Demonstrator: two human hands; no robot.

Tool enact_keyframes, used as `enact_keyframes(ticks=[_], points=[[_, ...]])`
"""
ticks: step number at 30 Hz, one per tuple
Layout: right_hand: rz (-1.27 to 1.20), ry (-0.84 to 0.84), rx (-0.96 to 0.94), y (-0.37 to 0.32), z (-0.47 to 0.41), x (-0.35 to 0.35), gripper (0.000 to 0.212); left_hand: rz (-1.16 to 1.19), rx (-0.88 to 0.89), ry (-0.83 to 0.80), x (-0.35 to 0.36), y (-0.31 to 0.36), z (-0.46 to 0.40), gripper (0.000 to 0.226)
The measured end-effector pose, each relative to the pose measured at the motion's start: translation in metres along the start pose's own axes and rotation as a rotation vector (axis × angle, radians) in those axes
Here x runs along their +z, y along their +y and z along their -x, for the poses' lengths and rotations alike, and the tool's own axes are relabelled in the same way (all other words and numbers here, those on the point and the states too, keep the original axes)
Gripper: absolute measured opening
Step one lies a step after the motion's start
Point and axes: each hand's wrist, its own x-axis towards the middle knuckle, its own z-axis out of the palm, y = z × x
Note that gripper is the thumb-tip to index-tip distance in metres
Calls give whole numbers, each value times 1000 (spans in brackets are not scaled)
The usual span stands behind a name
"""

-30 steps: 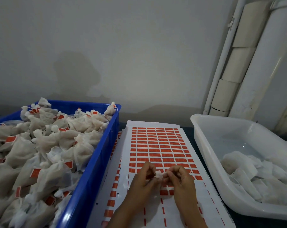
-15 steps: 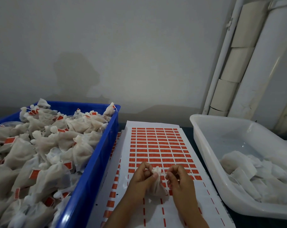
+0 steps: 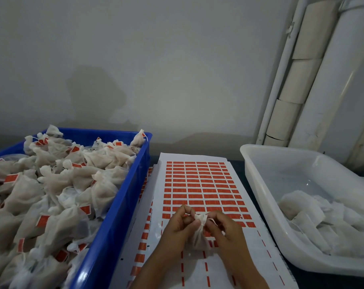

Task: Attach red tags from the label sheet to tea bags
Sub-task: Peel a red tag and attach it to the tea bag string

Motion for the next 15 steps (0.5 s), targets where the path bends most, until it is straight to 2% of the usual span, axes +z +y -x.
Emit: enact_keyframes(ticks=[6, 9, 15], points=[[64, 45, 32, 2, 1, 1, 4, 2, 22, 31, 2, 2, 0, 10], [100, 97, 60, 4, 1, 3, 7, 2, 32, 21, 4, 3, 2, 19], [57, 135, 141, 4, 0, 8, 8, -86, 38, 74, 6, 1, 1, 18]])
